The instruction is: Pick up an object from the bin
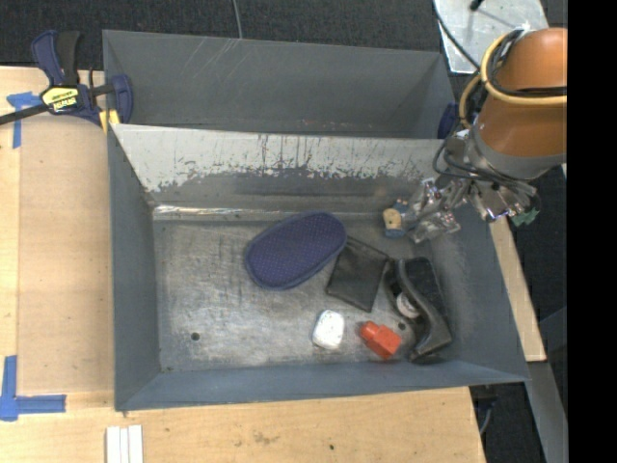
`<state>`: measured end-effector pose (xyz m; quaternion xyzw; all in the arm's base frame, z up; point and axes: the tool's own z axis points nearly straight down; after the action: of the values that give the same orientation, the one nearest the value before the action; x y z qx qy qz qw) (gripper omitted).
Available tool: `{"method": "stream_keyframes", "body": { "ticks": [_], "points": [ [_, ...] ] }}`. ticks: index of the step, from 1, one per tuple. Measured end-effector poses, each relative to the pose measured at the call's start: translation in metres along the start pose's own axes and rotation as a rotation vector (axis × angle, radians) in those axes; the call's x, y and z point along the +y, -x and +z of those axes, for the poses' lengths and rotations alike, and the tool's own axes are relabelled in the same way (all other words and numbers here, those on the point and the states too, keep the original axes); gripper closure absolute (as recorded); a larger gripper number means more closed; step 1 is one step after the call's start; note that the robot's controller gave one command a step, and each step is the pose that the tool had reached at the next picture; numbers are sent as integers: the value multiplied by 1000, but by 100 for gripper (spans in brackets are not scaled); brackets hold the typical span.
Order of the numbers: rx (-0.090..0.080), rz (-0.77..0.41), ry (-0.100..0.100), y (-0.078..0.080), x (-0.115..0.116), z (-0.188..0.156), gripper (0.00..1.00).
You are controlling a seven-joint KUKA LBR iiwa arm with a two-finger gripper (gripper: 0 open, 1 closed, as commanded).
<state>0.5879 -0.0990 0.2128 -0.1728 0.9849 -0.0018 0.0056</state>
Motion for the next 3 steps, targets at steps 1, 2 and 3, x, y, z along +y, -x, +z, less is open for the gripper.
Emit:
{"method": "stream_keyframes", "body": {
  "ticks": [1,2,3],
  "points": [
    [6,3,4,-2,0,3,0],
    [-2,-191,-1,-7,12,90,0],
    [-3,-133,1,12,39,14,0]
  ]
}}
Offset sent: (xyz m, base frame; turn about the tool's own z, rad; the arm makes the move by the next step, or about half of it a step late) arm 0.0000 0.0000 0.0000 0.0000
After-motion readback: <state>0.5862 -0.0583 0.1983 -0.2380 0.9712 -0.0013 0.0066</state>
